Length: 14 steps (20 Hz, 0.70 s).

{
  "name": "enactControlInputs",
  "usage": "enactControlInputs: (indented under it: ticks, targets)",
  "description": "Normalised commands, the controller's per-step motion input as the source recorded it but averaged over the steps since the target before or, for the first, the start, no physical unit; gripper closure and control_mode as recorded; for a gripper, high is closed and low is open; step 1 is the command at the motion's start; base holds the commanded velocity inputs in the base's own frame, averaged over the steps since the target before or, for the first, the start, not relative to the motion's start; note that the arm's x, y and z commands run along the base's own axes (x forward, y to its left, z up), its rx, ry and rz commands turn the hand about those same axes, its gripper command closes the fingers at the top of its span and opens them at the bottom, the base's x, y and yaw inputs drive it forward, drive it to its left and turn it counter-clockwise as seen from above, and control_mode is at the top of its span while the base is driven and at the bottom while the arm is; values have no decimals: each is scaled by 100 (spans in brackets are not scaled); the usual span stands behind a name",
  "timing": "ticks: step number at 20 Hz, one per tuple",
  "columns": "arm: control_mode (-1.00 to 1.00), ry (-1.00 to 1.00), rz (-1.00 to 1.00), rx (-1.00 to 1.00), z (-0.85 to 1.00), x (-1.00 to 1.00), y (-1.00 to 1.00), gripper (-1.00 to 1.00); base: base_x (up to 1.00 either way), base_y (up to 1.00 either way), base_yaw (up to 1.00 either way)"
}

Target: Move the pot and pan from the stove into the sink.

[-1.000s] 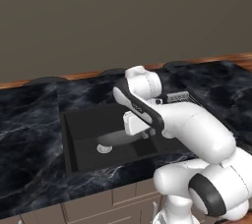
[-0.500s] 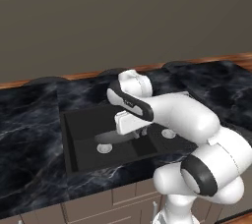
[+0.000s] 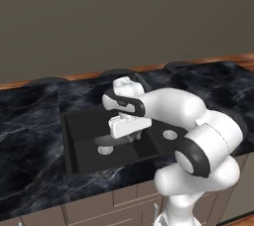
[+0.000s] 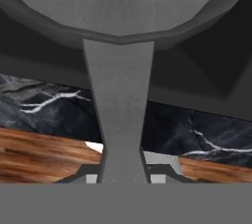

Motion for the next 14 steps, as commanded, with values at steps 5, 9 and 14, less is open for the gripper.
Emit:
enactControlInputs:
  ticks: [5, 9, 14]
  targets:
    - [-100, 0, -4, -3, -32, 20, 12, 100, 0, 0, 0]
    - [-100, 0, -3, -2, -25, 24, 15, 100, 0, 0, 0]
    - [-100, -1, -3, -3, -32, 32, 18, 100, 0, 0, 0]
